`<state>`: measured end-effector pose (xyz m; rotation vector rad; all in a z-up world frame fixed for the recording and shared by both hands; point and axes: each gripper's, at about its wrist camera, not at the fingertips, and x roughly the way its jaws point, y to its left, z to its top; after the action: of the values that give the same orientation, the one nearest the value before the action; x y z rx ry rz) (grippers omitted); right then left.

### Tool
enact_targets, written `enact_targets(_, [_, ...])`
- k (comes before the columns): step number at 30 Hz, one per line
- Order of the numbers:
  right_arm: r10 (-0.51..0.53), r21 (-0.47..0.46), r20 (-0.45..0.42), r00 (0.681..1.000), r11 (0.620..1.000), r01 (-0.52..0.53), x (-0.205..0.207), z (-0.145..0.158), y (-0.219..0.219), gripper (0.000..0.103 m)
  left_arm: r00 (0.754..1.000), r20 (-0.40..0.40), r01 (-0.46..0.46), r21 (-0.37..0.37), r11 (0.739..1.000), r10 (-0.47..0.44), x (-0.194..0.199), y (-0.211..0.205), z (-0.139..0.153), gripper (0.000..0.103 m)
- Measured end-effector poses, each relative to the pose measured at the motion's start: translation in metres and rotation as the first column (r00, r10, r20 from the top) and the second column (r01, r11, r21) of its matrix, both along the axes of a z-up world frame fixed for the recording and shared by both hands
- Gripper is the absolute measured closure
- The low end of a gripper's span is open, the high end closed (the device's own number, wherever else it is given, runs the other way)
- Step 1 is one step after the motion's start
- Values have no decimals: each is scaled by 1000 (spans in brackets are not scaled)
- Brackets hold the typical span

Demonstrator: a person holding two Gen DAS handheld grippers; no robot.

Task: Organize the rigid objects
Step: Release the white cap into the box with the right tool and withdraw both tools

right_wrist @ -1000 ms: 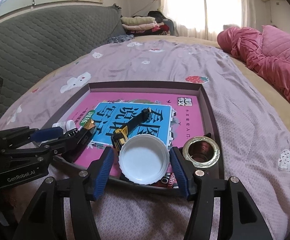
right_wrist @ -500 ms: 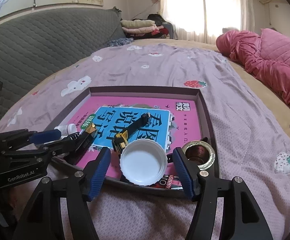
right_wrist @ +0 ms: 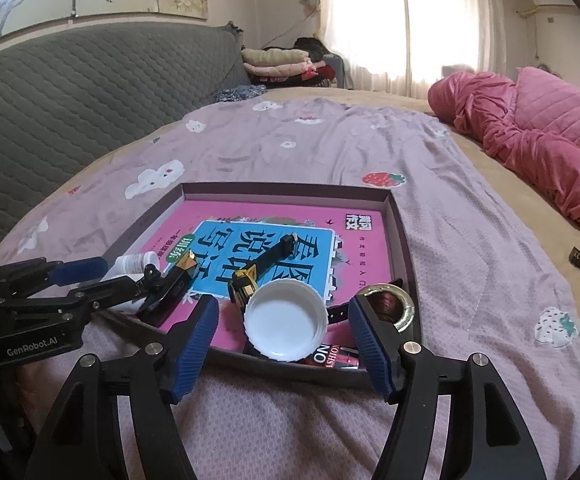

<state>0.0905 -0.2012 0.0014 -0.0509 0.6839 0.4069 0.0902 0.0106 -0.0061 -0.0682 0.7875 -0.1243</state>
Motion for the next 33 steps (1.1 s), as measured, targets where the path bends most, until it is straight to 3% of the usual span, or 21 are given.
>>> enact_targets(6, [-19,4,19,1000,1000,19,-12,8,-7,33,1000,13,-27,1,1000,27,-10,4,8,34])
enact_targets(8, [-33,7,19,999,999,33,-15,10,-8,28,999,17,-32,13,999,32,-13,2,10,34])
enact_targets(13, [-62,18,-3,998,998,62,-25,10,-11,27,998,49,-42,74,996,38,-26,-8,17,33])
enact_targets(20, [-92,25,-37,995,995,92,-40,10,-18,27,999,-1,-52,20,998,52,-38,-15,18,33])
enact_targets(33, [-106,27,-69,992,994,108,-71,14,-28,27,999,-37,-32,52,998,34,-71,-40,21,33])
